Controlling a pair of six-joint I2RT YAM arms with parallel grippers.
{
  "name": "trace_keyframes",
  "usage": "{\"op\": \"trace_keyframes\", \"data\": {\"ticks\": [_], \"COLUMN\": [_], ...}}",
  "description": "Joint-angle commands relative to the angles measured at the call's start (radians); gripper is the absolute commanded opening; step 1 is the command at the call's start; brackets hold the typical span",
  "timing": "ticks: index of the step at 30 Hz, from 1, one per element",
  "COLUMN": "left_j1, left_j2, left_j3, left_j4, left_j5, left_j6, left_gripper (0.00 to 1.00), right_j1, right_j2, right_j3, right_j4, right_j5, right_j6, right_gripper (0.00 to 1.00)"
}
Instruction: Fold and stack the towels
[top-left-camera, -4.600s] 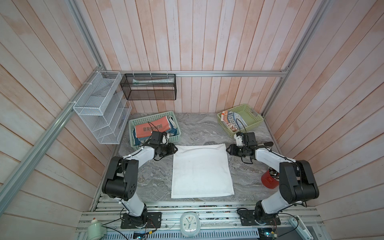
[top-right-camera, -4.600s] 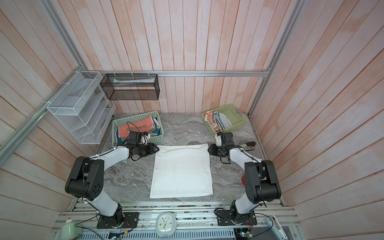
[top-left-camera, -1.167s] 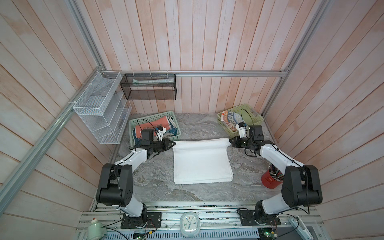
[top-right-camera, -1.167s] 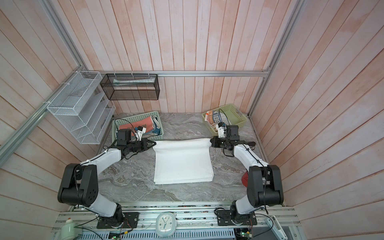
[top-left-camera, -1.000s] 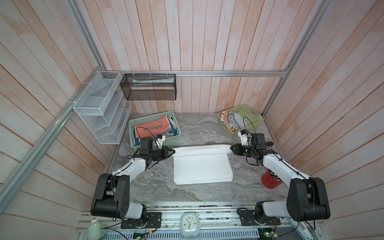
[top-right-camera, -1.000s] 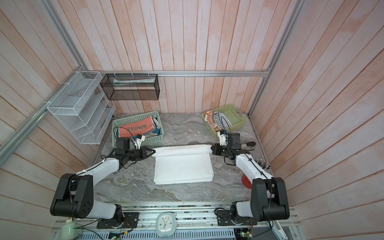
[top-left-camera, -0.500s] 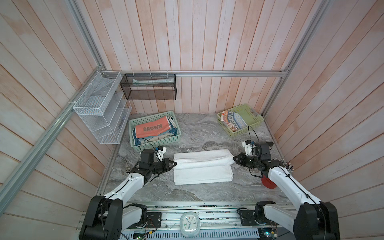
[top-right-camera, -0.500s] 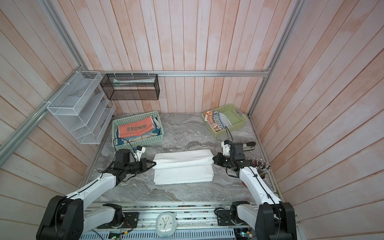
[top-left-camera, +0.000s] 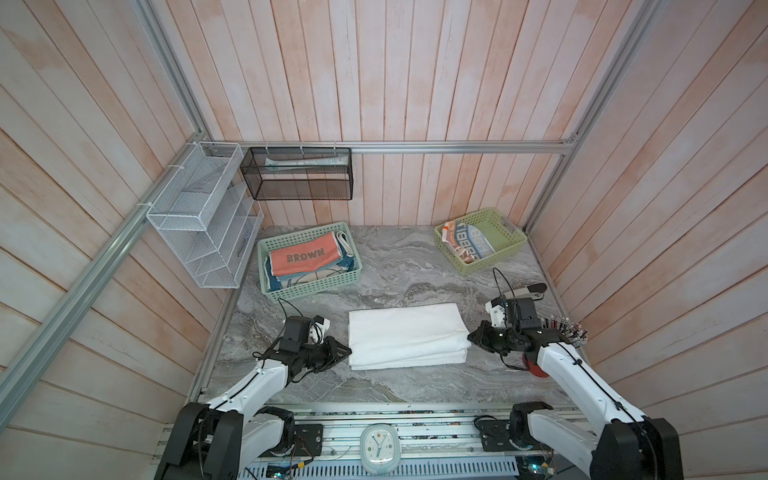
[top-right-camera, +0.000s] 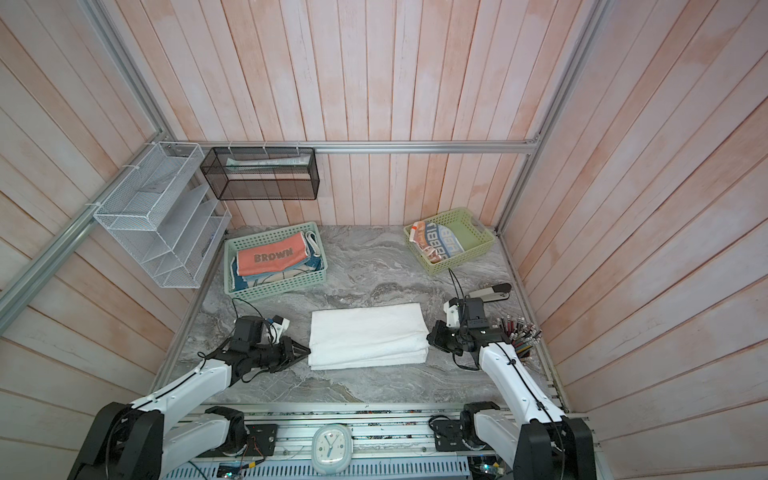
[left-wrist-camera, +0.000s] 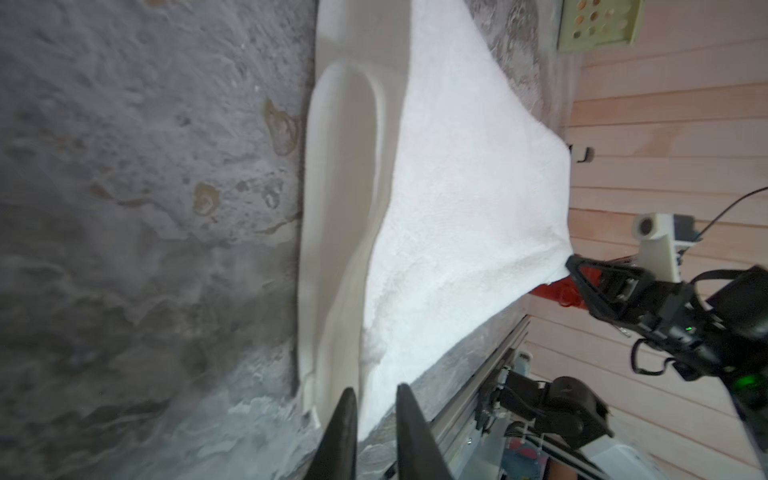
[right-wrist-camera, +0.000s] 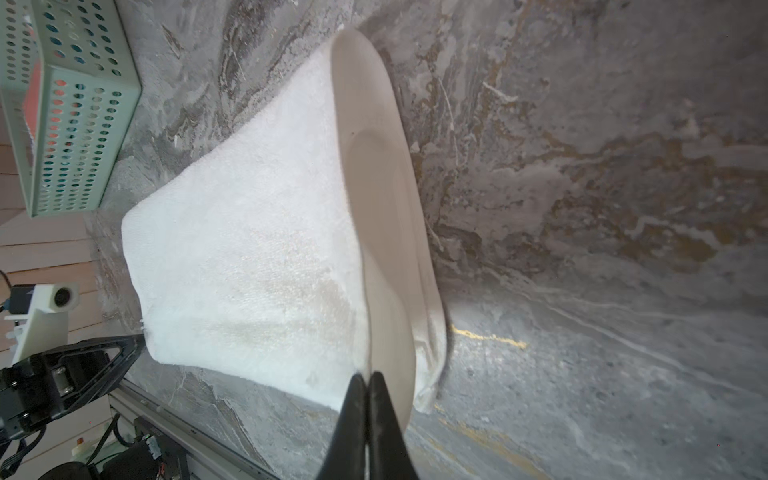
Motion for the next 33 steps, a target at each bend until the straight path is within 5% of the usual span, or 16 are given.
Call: {"op": "trace_keyframes", "data": {"ticks": [1,9,19,33], "left_j1": [0.000,0.003,-0.017,-0.100], "left_j2": [-0.034,0.138,0.392,0.567], "left_j3": [0.024,0.177,0.232,0.306], "left_j4": [-0.104,-0.093,0.097,0.194], "left_j5": [-0.097,-0.095,-0.045,-0.027], "left_j6": [-0.022,0.031,-0.005,-0.090], "left_gripper": [0.39,0.49,0.55,0.49], "right_j1": [0.002,0.025,0.275,0.289], "right_j2": [-0.024,0.023,0.268,0.458], "right_j3": [-0.002,0.064,0.174,0.180], "right_j4": [-0.053,-0.062,0.060,0.149], "right_j5": [0.048,0.113,0.189,0.169], "right_j6": [0.019,-0.007,0.002,-0.066], "right_gripper": [0.36,0.44,0.45,0.45]}}
